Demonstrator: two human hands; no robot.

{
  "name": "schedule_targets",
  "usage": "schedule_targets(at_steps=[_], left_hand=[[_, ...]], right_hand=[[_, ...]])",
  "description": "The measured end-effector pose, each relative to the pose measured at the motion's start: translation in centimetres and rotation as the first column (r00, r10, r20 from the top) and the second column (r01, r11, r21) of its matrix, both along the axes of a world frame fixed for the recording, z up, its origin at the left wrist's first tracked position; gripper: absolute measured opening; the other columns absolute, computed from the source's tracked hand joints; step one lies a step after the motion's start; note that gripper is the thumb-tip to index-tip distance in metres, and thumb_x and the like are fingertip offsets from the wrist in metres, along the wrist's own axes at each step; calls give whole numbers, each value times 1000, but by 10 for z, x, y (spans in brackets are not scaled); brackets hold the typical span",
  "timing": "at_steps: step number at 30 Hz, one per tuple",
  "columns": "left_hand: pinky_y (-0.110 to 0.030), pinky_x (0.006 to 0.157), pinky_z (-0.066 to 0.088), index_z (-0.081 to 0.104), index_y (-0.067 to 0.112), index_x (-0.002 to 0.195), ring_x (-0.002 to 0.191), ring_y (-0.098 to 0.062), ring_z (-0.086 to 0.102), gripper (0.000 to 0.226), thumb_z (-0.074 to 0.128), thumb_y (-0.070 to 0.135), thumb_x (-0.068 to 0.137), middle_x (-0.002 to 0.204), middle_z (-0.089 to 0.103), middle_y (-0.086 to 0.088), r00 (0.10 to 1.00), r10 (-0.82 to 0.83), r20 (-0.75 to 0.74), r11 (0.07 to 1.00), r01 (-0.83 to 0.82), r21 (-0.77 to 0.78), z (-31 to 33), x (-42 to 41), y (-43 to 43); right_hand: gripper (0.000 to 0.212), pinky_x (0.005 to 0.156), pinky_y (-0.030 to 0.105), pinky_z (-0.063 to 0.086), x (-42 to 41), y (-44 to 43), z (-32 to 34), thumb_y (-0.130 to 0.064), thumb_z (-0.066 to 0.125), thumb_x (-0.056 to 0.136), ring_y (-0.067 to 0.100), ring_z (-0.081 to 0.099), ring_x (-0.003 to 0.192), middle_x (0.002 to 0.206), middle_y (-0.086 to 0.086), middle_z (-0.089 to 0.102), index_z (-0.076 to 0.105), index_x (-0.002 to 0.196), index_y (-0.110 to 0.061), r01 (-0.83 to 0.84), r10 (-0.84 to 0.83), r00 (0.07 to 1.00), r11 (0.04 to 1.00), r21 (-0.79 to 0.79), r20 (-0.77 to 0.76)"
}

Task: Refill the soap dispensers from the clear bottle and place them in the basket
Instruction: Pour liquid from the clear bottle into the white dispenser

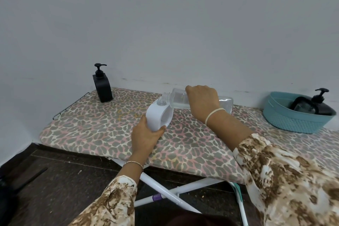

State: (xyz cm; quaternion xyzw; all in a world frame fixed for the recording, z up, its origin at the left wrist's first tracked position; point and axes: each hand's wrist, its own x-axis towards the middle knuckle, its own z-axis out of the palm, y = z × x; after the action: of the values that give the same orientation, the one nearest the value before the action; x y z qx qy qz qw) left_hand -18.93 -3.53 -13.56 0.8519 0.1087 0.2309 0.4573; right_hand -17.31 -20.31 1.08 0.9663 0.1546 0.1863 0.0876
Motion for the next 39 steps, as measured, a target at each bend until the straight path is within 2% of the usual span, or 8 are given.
schedule_targets(at_steps=[7, 10, 14, 19, 26, 31, 35, 39], left_hand=[[-32, 69, 47, 58, 13, 110, 94, -25, 62, 53, 82, 40, 71, 104, 67, -5, 1000, -5, 17, 1000, 5, 13, -1, 0, 0], [-29, 67, 42, 57, 13, 107, 92, -23, 60, 49, 82, 38, 72, 104, 66, -5, 1000, -13, 20, 1000, 13, 10, 0, -1, 0], [-28, 67, 43, 55, 20, 103, 90, -19, 59, 44, 80, 40, 74, 100, 62, 2, 999, -31, 31, 999, 32, -40, 2, -3, -2], [-30, 79, 53, 51, 32, 123, 101, -12, 60, 60, 75, 57, 74, 116, 61, 11, 986, -60, 158, 978, 90, -190, 5, -5, -3], [-27, 87, 53, 47, 36, 133, 114, -7, 56, 67, 66, 66, 77, 127, 56, 15, 967, -77, 242, 971, 128, -204, 5, -6, 0], [-22, 86, 49, 50, 38, 130, 105, 1, 56, 55, 66, 56, 81, 117, 57, 25, 962, -97, 256, 966, 153, -207, 9, -9, -3], [-33, 81, 56, 58, 42, 112, 95, 3, 61, 36, 67, 58, 81, 105, 64, 22, 966, -87, 242, 966, 141, -216, 5, -6, -2], [-37, 76, 56, 60, 39, 104, 88, 2, 62, 33, 65, 61, 80, 98, 66, 19, 969, -68, 237, 972, 119, -204, 4, -5, -2]], right_hand=[[33, 61, 29, 36, 0, 0, -1, 3, 55, 80, 23, 49, 71, 75, 0, 49, 54, 110, -12, 1, -1, 1000, 1000, -3, 10], [33, 61, 29, 36, 0, 0, -1, 4, 54, 79, 22, 48, 70, 66, -2, 40, 54, 108, -12, 2, -2, 1000, 1000, -1, 12], [31, 62, 29, 37, 0, 0, -1, 3, 55, 80, 21, 46, 70, 78, 0, 50, 54, 107, -12, 2, -2, 1000, 1000, 15, 4], [29, 62, 29, 37, -1, -1, 0, 3, 55, 80, 21, 46, 70, 78, 0, 48, 54, 106, -12, -2, 2, 1000, 1000, 13, 1], [29, 61, 29, 36, 1, 0, 0, 4, 54, 80, 21, 46, 69, 67, -2, 41, 54, 104, -12, -7, 7, 1000, 1000, -7, 1], [27, 61, 29, 37, 1, 0, -1, 5, 54, 80, 20, 47, 68, 62, -2, 34, 54, 100, -13, -5, 5, 1000, 1000, -12, 1], [24, 62, 29, 37, -1, 0, 1, 5, 52, 80, 21, 46, 69, 62, -2, 34, 47, 92, -15, -19, 19, 1000, 1000, -3, -8], [23, 61, 29, 36, -1, 0, 1, 5, 51, 80, 21, 46, 69, 62, -2, 35, 42, 88, -15, -22, 22, 1000, 1000, -1, -7]])
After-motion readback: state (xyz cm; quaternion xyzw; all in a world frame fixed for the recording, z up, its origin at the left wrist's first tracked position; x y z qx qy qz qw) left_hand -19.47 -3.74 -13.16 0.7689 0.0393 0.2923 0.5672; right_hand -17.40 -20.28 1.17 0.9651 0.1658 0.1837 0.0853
